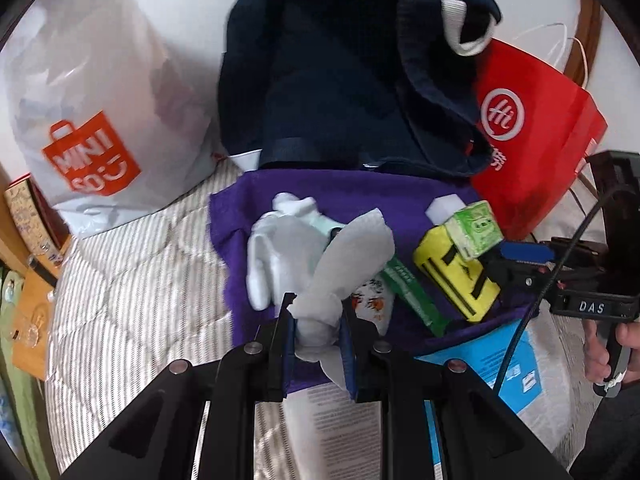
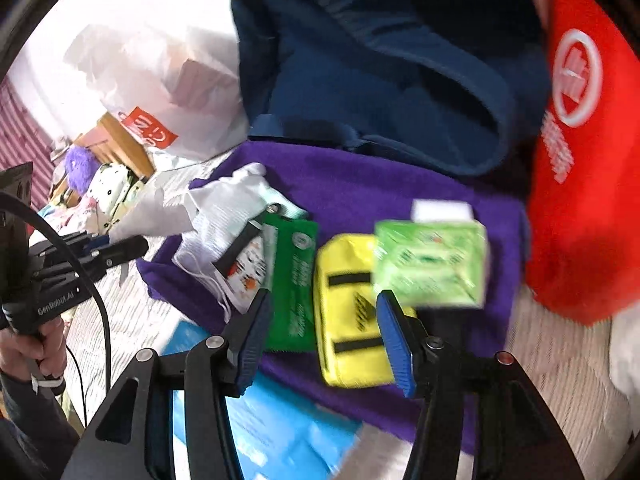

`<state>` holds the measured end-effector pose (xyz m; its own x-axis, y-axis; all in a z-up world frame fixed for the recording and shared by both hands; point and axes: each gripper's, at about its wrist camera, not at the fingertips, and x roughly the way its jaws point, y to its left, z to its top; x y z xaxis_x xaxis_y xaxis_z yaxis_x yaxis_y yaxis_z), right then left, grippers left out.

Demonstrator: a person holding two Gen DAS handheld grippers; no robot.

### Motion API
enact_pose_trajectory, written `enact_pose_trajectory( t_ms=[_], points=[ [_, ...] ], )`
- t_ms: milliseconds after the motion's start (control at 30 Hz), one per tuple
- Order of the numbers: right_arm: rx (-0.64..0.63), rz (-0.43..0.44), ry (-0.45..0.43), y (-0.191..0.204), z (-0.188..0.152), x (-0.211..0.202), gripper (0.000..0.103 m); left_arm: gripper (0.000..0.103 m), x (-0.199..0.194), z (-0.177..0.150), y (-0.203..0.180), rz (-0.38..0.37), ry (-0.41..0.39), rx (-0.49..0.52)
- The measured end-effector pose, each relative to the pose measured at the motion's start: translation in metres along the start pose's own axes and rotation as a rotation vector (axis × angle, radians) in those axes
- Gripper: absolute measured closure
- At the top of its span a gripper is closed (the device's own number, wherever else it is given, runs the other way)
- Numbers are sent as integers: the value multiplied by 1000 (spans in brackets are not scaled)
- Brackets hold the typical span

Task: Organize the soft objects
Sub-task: 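Lay the white tissue on the towel beside the gloves and open the left tool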

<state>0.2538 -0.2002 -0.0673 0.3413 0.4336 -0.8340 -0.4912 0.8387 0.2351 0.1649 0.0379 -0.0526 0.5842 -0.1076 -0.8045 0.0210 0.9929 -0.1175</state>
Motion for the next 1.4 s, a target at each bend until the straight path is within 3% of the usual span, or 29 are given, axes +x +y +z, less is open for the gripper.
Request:
enact_pose_trajectory(
  t_ms=[300, 700, 967, 1167, 1400],
  points=[
    [75, -61, -10, -33, -25, -21, 47, 84, 32, 9, -20, -25, 55, 28],
    [135, -39, 4, -45, -44, -19, 43, 84, 77, 24, -36, -75, 121, 28],
    [164, -20, 32, -50, -50, -9, 43, 82, 97, 21, -46, -35, 168, 58],
    [144, -57, 46, -47, -48, -3, 43, 72, 102, 22, -47, -46, 197, 53],
    [142, -48, 60, -45, -45, 5, 43, 50, 97, 19, -47, -26, 205, 51]
  ],
)
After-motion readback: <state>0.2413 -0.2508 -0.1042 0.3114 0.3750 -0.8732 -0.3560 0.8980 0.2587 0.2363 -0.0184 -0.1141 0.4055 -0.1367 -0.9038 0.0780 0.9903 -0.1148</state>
